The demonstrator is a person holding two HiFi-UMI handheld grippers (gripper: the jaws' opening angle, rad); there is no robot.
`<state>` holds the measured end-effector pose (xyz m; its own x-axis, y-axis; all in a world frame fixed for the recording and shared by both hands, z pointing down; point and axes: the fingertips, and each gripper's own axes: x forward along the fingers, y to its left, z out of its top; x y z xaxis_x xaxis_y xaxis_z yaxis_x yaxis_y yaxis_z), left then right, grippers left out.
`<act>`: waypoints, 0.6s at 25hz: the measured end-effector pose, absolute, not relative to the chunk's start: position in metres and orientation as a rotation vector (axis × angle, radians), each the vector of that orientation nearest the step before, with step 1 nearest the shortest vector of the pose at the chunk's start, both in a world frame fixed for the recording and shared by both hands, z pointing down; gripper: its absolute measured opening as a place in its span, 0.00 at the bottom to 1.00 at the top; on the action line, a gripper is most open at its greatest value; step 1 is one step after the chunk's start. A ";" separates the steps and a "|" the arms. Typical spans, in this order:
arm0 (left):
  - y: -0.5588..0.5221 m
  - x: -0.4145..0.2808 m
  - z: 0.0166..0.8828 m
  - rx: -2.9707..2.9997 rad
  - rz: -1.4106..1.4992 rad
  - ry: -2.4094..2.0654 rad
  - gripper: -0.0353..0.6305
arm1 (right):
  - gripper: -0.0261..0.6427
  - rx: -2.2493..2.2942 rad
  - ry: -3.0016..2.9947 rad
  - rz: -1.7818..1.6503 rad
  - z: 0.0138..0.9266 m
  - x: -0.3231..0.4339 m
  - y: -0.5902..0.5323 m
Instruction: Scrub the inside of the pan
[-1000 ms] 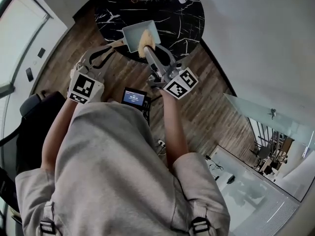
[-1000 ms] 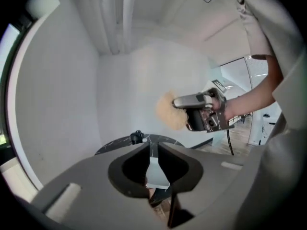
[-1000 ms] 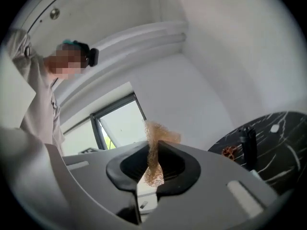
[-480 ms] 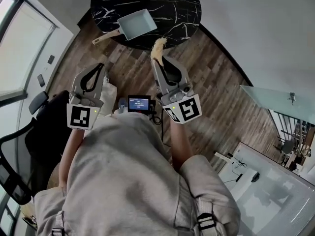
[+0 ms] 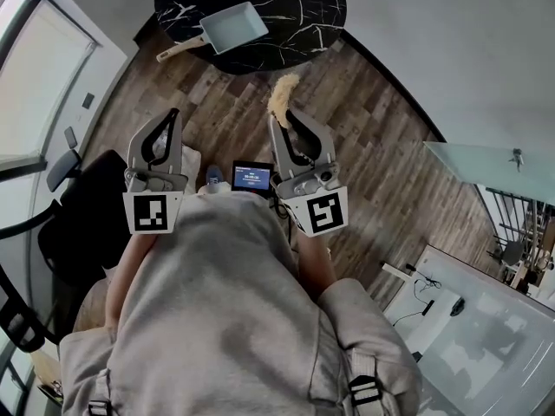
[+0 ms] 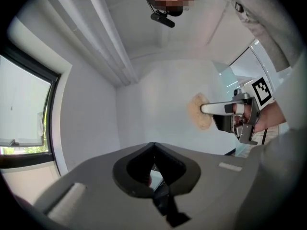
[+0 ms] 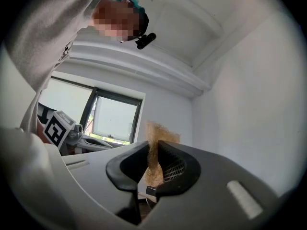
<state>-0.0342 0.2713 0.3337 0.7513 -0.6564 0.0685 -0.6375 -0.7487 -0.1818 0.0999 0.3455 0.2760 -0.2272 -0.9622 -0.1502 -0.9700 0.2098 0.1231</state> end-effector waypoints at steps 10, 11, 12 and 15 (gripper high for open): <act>0.314 -0.019 0.350 -2.798 -0.216 0.989 0.06 | 0.13 -1.967 2.473 0.251 0.309 0.088 0.393; 0.316 -0.017 0.353 -2.795 -0.222 0.982 0.06 | 0.13 -1.973 2.480 0.245 0.314 0.088 0.396; 0.317 -0.017 0.356 -2.796 -0.238 0.977 0.06 | 0.12 -1.981 2.486 0.240 0.317 0.088 0.397; 0.317 -0.015 0.366 -2.821 -0.273 0.984 0.06 | 0.12 -2.017 2.478 0.226 0.324 0.092 0.396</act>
<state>-0.0145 0.3170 0.3656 0.7695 -0.6266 0.1237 -0.6009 -0.7759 -0.1921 0.0919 0.3965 0.3242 -0.2057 -0.9777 -0.0414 -0.9691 0.1976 0.1478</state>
